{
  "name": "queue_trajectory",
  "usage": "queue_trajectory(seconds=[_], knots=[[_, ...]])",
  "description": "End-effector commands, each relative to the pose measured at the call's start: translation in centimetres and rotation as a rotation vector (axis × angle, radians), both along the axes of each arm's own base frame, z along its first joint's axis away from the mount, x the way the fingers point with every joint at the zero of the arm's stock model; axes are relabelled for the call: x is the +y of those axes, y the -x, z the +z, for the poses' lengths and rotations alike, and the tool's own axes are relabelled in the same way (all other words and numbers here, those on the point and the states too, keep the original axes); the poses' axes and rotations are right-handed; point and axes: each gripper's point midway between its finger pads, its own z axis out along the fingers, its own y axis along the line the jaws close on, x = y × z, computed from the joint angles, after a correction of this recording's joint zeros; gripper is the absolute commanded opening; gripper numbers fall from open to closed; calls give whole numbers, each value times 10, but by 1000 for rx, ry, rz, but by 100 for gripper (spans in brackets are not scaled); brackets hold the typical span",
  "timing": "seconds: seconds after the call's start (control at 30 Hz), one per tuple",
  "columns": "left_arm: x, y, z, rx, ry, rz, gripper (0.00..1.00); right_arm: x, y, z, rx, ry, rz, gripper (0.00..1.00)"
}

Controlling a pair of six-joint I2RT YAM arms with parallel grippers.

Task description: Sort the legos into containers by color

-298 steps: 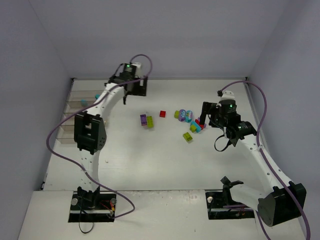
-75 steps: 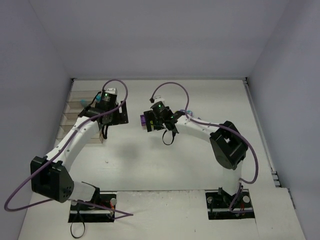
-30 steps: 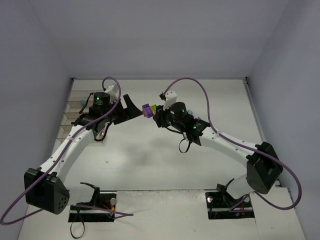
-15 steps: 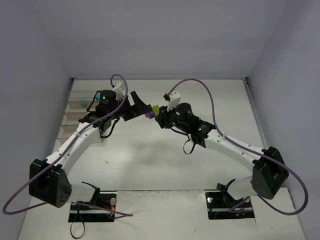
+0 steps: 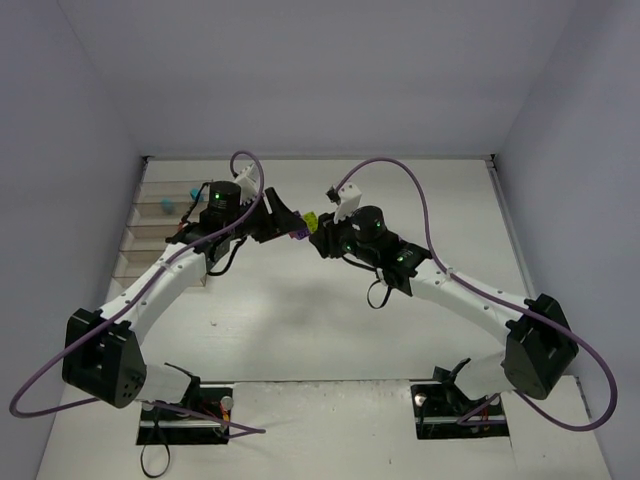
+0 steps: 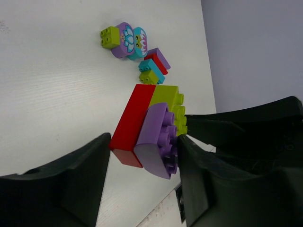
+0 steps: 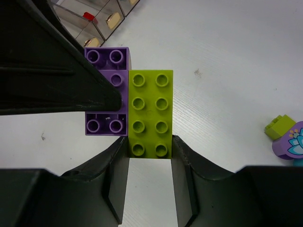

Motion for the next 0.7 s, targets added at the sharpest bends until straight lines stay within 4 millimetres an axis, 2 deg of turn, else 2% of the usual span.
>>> queue_trajectory(seconds=[0.0,0.07,0.1,0.17,0.27,0.3,0.33,0.4,0.67], knots=[[-6,-9,39,-126,48,-12,46,3,-5,45,-104,-107,3,0],[-6,-9,37,-123,47,-12,38,3,-5,45,-101,-109,4,0],[-6,-8,34,-119,43,-15,31,2,-5,45,-100,-112,3,0],[-7,-10,41,-154,54,-14,23,1,-6,43,-97,-111,1,0],[-6,-10,40,-163,49,-12,13,1,-6,42,-94,-110,-1,0],[-5,-11,39,-172,39,-14,5,1,-5,41,-92,-109,2,0],[-3,-10,38,-172,26,-10,1,1,-5,42,-92,-112,5,0],[5,-14,34,-199,-27,15,0,-1,-4,45,-97,-119,1,0],[47,-14,-11,-171,-306,109,0,-15,-8,58,-114,-131,-14,0]])
